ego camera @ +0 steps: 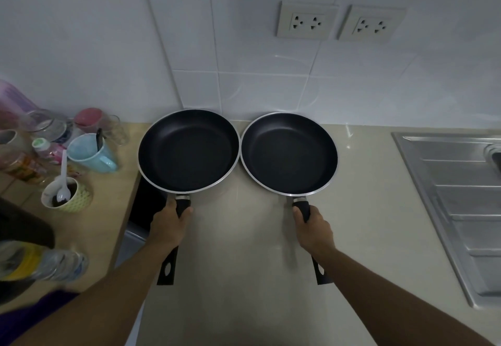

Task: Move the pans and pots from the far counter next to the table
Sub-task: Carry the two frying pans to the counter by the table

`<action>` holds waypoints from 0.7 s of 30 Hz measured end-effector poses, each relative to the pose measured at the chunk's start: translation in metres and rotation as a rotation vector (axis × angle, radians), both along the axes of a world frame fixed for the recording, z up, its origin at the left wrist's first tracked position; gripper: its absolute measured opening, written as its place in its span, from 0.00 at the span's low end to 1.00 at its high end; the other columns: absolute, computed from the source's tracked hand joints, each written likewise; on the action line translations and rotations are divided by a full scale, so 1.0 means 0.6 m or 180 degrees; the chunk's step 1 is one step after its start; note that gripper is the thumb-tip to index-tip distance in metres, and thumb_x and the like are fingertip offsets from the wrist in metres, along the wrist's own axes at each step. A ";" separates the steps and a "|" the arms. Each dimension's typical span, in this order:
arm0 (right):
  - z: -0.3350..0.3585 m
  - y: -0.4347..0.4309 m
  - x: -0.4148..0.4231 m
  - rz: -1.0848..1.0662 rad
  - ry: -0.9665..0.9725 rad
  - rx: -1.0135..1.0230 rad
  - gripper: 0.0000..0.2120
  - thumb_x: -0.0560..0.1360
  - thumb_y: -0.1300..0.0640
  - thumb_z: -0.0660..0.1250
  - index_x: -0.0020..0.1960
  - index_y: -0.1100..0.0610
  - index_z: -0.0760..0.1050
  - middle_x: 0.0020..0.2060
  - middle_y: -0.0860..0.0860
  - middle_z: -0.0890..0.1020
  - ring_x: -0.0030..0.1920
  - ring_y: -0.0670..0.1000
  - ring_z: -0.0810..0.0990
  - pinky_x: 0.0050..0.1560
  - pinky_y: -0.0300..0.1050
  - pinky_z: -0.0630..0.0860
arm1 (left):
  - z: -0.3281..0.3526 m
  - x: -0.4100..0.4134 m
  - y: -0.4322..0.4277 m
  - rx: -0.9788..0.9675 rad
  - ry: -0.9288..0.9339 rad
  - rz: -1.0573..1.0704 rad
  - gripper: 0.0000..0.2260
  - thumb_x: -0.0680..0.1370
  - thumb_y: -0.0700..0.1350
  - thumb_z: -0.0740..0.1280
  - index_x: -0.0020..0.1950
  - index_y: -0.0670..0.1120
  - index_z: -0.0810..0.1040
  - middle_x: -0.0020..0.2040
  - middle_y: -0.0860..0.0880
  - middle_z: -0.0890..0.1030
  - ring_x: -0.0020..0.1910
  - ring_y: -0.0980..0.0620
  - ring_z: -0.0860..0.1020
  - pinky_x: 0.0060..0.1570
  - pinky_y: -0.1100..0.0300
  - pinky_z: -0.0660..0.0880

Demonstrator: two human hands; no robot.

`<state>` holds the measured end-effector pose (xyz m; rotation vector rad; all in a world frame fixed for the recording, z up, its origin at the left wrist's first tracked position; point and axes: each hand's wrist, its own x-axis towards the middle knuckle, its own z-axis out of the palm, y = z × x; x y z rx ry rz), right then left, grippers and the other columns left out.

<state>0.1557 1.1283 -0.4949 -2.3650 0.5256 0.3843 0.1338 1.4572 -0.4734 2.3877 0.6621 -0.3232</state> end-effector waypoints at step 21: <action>0.068 -0.034 0.030 0.0415 -0.0074 -0.0389 0.35 0.79 0.33 0.54 0.74 0.59 0.63 0.65 0.61 0.75 0.64 0.62 0.75 0.58 0.53 0.71 | 0.083 0.036 0.000 0.0698 0.0228 -0.0751 0.19 0.81 0.54 0.61 0.64 0.41 0.67 0.65 0.38 0.68 0.59 0.37 0.74 0.54 0.49 0.73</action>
